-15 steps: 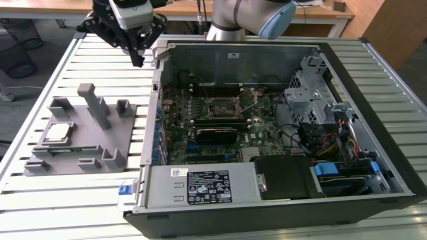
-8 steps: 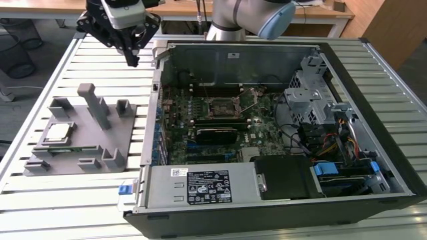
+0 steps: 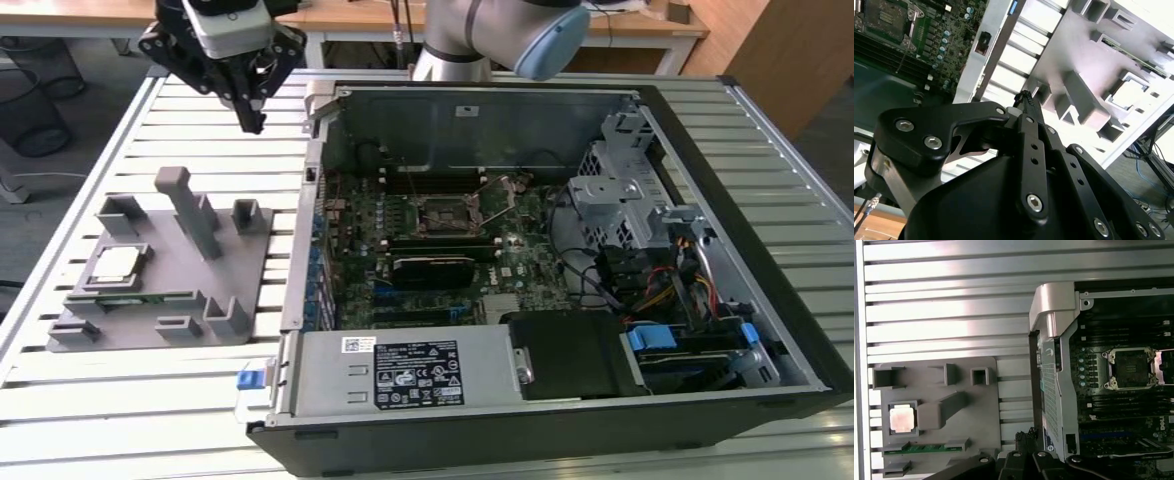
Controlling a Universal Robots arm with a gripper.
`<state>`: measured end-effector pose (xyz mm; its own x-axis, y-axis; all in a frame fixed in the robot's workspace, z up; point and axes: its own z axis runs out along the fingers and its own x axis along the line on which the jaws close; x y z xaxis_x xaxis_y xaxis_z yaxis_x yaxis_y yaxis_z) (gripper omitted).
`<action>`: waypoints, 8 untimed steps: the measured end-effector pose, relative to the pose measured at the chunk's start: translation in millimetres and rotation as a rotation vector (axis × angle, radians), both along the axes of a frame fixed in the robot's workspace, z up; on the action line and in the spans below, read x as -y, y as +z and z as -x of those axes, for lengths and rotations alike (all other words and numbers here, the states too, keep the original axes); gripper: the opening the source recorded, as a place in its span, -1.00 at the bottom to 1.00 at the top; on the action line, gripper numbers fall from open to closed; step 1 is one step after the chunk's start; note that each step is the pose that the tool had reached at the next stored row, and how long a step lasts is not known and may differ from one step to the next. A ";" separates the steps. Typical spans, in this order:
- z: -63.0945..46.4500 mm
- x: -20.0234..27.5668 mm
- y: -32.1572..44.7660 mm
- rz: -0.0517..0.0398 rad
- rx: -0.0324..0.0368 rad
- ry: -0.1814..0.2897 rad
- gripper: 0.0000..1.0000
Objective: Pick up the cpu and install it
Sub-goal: 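Reach for the cpu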
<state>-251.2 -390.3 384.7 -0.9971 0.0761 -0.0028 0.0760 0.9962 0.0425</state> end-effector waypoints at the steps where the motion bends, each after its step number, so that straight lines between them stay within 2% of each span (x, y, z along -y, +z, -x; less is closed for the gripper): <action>1: 1.8 -0.2 -0.1 0.0000 -0.0002 0.000 -0.79; 8: 14.6 -1.4 -0.6 0.0000 -0.0025 0.000 -0.79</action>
